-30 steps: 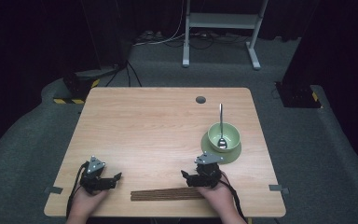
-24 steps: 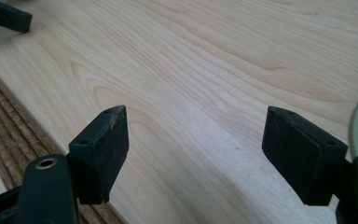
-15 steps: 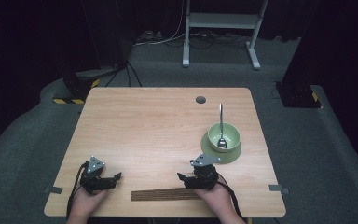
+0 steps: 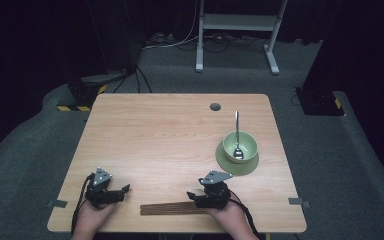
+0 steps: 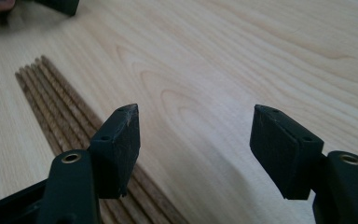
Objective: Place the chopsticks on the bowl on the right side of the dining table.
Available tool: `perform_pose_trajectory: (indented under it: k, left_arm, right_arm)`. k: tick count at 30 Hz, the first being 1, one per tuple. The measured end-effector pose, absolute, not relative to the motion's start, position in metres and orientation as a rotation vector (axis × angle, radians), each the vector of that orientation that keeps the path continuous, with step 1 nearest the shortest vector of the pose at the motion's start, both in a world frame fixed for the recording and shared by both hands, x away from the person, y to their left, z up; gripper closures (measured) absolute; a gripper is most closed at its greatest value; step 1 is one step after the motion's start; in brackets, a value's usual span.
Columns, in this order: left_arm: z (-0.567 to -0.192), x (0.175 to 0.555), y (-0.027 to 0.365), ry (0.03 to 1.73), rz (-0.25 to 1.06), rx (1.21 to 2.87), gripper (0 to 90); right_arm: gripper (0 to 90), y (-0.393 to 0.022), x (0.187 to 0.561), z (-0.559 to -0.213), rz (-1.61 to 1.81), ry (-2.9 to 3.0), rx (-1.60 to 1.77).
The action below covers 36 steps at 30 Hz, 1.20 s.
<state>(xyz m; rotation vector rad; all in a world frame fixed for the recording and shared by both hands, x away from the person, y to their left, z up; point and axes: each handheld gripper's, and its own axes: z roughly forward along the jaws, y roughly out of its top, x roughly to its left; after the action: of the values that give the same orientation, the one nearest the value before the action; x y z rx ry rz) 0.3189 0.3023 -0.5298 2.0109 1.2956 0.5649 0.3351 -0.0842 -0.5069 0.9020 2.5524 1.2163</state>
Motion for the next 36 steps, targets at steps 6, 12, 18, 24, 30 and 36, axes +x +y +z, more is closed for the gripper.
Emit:
perform_pose_trajectory:
  k: [6, 12, 18, 24, 30, 36]
  left_arm:
    - [-0.530, 0.319, 0.303, 1.292, 0.561, 2.011, 14.7]
    - [-0.530, 0.319, 0.303, 1.289, 0.560, 2.011, 15.2]
    - [-0.530, 0.319, 0.303, 1.286, 0.561, 2.012, 15.7]
    - [-0.530, 0.319, 0.303, 1.285, 0.560, 2.011, 16.2]
    - [-0.530, 0.319, 0.303, 1.284, 0.560, 2.012, 16.3]
    - [-0.529, 0.318, 0.302, 1.281, 0.566, 2.015, 16.9]
  right_arm:
    - [34.6, -0.080, 0.331, -0.509, 1.208, 2.591, 0.864]
    - [35.1, -0.072, 0.329, -0.513, 1.195, 2.619, 0.841]
    - [37.2, -0.066, 0.326, -0.516, 1.144, 2.627, 0.818]
    - [42.3, -0.069, 0.328, -0.516, 1.142, 2.629, 0.817]
    - [45.6, -0.069, 0.329, -0.517, 1.129, 2.646, 0.824]
    - [48.1, -0.073, 0.331, -0.516, 1.107, 2.617, 0.851]
